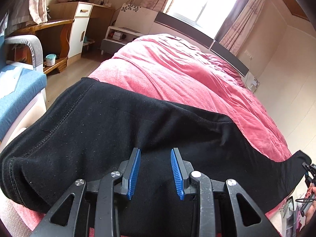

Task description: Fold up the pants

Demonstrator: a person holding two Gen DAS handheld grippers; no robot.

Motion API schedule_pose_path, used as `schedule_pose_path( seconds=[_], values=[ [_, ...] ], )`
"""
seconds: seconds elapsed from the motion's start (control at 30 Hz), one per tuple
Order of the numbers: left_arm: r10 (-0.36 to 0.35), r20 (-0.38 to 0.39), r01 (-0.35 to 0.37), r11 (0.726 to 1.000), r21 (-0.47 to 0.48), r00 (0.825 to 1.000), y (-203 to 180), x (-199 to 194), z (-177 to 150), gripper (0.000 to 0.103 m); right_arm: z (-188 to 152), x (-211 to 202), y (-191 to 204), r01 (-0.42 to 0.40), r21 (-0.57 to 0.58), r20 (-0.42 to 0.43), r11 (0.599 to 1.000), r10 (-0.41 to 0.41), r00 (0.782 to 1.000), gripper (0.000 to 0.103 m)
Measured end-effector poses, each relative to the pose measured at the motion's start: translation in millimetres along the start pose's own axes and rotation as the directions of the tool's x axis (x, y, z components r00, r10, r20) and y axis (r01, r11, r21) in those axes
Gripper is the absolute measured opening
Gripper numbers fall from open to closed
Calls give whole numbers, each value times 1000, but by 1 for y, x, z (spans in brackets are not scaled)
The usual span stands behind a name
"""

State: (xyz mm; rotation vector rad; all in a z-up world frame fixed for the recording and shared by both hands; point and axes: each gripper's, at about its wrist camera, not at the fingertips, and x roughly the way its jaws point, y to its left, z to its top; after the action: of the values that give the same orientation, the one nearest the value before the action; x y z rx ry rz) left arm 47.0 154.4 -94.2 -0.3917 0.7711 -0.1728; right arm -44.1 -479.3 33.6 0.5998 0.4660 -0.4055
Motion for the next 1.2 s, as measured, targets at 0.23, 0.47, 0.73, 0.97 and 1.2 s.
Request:
schedule_pose_path(
  seconds=[0.23, 0.47, 0.73, 0.97, 1.2],
  values=[
    [15, 6, -15, 1000, 25, 1000, -4, -1, -2, 32, -23, -11, 87, -23, -283, 34, 959, 34, 999, 16],
    [53, 8, -53, 997, 64, 999, -9, -1, -4, 33, -63, -3, 134, -115, -413, -34, 903, 110, 993, 16],
    [51, 11, -52, 997, 65, 999, -9, -1, -5, 33, -115, 5, 178, -234, -526, -153, 817, 180, 972, 16],
    [47, 11, -48, 997, 63, 999, -8, -1, -5, 33, -176, 21, 205, -361, -604, -305, 710, 212, 928, 16],
    [49, 3, -49, 997, 65, 999, -8, 1, -7, 33, -228, 47, 213, -420, -673, -436, 610, 132, 890, 17]
  ],
)
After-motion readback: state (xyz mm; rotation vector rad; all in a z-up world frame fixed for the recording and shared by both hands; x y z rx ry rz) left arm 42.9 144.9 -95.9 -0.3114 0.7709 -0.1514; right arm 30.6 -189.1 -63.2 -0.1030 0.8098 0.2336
